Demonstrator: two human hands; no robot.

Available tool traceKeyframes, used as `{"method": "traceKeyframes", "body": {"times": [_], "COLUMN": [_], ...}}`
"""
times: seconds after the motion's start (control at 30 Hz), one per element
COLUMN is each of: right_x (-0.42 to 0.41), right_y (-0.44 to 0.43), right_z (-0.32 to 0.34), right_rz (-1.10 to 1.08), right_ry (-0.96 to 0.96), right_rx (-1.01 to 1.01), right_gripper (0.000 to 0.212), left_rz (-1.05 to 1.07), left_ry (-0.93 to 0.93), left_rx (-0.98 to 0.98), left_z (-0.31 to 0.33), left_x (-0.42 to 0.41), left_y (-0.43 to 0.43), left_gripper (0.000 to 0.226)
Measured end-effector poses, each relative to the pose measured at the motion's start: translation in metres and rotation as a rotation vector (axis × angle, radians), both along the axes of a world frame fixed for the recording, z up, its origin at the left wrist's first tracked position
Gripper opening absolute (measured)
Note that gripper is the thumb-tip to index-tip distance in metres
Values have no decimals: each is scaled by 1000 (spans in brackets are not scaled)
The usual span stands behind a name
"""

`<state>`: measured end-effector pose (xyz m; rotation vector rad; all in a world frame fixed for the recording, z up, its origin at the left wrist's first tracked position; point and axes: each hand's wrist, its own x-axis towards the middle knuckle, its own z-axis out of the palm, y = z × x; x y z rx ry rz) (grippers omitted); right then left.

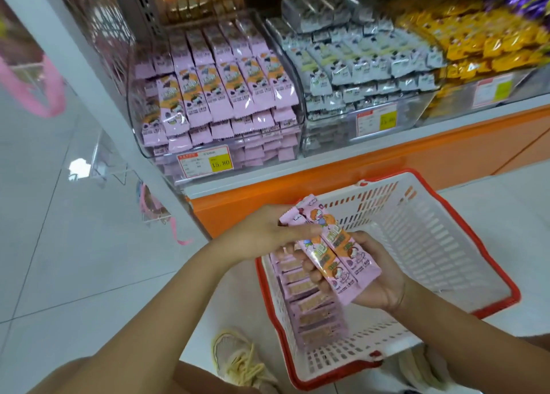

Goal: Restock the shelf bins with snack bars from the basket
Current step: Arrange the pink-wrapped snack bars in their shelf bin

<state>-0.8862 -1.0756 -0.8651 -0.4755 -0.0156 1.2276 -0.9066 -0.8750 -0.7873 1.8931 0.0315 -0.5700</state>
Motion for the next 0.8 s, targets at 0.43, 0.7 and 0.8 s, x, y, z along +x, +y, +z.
{"method": "traceKeyframes", "body": {"times": [0.43,0.7,0.8], "right_x": [8,2,13], "right_y": [49,112,133], "right_z": [117,125,150], "right_rz": [-263,-616,-621], "right_ry": [-1420,-2289,-2174], "right_rx": [-789,-1003,-978], "right_gripper": [66,59,56], "left_rz": [553,741,826], "left_ry": [-171,-192,-291], "left_rx": [-170,-244,-361], "left_z": [48,70,81], "left_x": [-13,-20,-22], "left_y": [51,84,97], "left_gripper": [28,43,46]}}
